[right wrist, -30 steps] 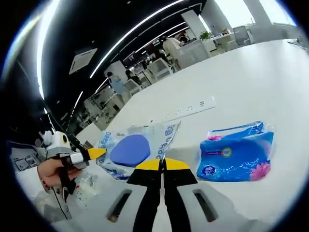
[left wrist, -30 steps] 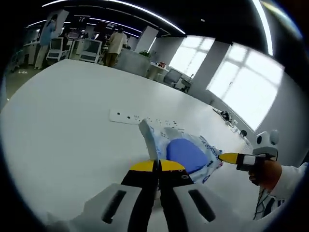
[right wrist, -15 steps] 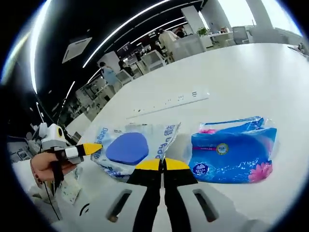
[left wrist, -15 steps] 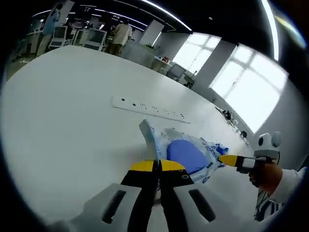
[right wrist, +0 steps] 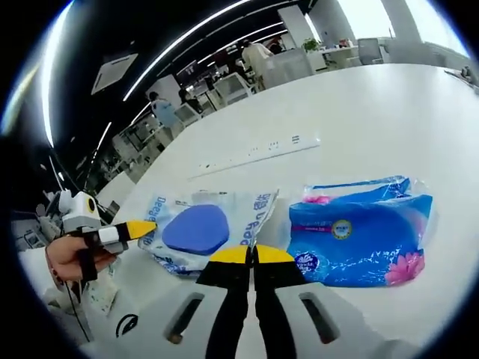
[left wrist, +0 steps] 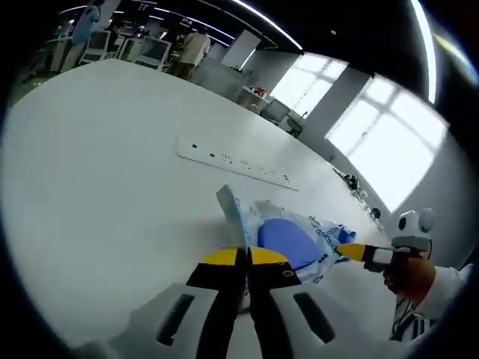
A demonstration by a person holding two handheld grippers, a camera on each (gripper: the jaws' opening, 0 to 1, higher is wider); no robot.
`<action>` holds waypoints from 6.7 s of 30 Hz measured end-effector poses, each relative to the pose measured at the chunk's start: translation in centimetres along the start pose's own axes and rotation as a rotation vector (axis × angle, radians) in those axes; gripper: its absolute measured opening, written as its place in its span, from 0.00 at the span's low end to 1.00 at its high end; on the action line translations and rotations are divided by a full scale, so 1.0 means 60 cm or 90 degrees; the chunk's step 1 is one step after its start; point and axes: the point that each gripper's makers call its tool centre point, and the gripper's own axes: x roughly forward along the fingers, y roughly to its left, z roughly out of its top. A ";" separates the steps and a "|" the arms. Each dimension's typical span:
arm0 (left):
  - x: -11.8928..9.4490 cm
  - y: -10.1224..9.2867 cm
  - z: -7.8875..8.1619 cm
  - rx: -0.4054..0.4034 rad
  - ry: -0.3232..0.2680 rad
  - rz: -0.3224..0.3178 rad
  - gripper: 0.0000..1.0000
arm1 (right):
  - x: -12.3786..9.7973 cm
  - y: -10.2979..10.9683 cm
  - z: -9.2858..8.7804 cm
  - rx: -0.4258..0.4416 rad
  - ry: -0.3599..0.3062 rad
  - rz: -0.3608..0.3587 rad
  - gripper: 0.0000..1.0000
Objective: Arrange the tabletop items into an orderly group along one side of the table until the central work area is clear of visible clutter.
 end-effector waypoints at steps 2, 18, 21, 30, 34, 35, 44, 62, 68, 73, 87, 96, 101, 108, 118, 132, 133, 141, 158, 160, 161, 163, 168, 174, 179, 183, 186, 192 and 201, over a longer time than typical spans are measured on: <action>0.001 0.000 -0.002 -0.004 0.003 -0.003 0.00 | -0.001 0.000 0.000 0.000 0.001 -0.003 0.00; 0.008 0.020 -0.009 0.013 0.017 0.022 0.03 | -0.002 0.005 -0.002 0.008 0.005 0.001 0.02; 0.009 0.021 -0.009 0.010 0.018 0.022 0.05 | -0.002 0.005 -0.003 0.012 0.007 0.000 0.04; 0.007 0.020 -0.007 0.008 0.014 0.022 0.16 | -0.007 0.012 -0.001 0.009 0.007 0.001 0.07; 0.006 0.016 -0.005 0.014 0.012 0.018 0.19 | -0.010 0.015 0.000 0.003 0.008 0.001 0.10; 0.005 0.016 -0.005 0.015 0.013 0.018 0.20 | -0.011 0.016 0.001 0.002 0.007 0.001 0.11; -0.008 0.014 0.002 0.021 0.006 0.026 0.25 | -0.014 0.014 0.008 -0.002 0.001 -0.002 0.16; -0.044 0.002 0.021 0.034 -0.014 0.036 0.32 | -0.037 0.024 0.028 -0.017 -0.022 0.001 0.23; -0.057 -0.006 0.031 0.039 -0.023 0.034 0.35 | -0.045 0.028 0.029 -0.027 -0.025 0.008 0.32; -0.070 -0.013 0.033 0.051 -0.024 0.032 0.36 | -0.053 0.031 0.031 -0.033 -0.024 0.018 0.35; -0.107 -0.027 0.045 0.068 -0.031 0.025 0.44 | -0.079 0.064 0.058 -0.050 -0.037 0.064 0.45; -0.134 -0.042 0.054 0.072 -0.040 0.005 0.53 | -0.096 0.085 0.064 -0.059 -0.038 0.094 0.46; -0.156 -0.052 0.060 0.078 -0.047 -0.004 0.54 | -0.106 0.099 0.068 -0.065 -0.043 0.109 0.48; -0.185 -0.062 0.060 0.085 -0.049 -0.018 0.56 | -0.116 0.115 0.068 -0.068 -0.042 0.130 0.49; -0.238 -0.074 0.064 0.101 -0.062 -0.021 0.60 | -0.138 0.142 0.074 -0.078 -0.050 0.156 0.49; -0.322 -0.089 0.058 0.120 -0.082 -0.017 0.62 | -0.173 0.211 0.072 -0.108 -0.055 0.220 0.49; -0.327 -0.090 0.057 0.121 -0.084 -0.016 0.62 | -0.175 0.216 0.069 -0.112 -0.053 0.222 0.48; -0.385 -0.092 0.045 0.124 -0.093 -0.014 0.63 | -0.190 0.260 0.054 -0.122 -0.054 0.245 0.49; -0.510 -0.061 0.012 0.129 -0.097 -0.011 0.63 | -0.203 0.359 0.014 -0.171 -0.031 0.293 0.49; -0.524 -0.056 0.010 0.129 -0.100 -0.010 0.63 | -0.203 0.369 0.012 -0.178 -0.027 0.300 0.49; -0.529 -0.053 0.010 0.128 -0.100 -0.009 0.63 | -0.202 0.373 0.010 -0.183 -0.023 0.302 0.48; -0.542 -0.047 0.008 0.129 -0.102 -0.006 0.63 | -0.199 0.382 0.006 -0.192 -0.017 0.307 0.48; -0.567 -0.027 -0.002 0.130 -0.102 0.003 0.63 | -0.186 0.410 -0.008 -0.220 0.008 0.327 0.49; -0.598 0.003 -0.012 0.114 -0.111 0.020 0.63 | -0.162 0.441 -0.030 -0.244 0.044 0.351 0.49; -0.613 0.022 -0.025 0.105 -0.110 0.032 0.63 | -0.136 0.468 -0.048 -0.255 0.067 0.375 0.49; -0.623 0.035 -0.030 0.087 -0.120 0.038 0.62 | -0.117 0.484 -0.066 -0.264 0.093 0.396 0.49; -0.624 0.041 -0.036 0.078 -0.120 0.038 0.62 | -0.097 0.494 -0.081 -0.256 0.116 0.412 0.49; -0.626 0.053 -0.044 0.063 -0.121 0.041 0.62 | -0.066 0.507 -0.105 -0.273 0.153 0.425 0.48; -0.627 0.074 -0.055 0.038 -0.121 0.046 0.62 | -0.029 0.531 -0.148 -0.311 0.219 0.473 0.48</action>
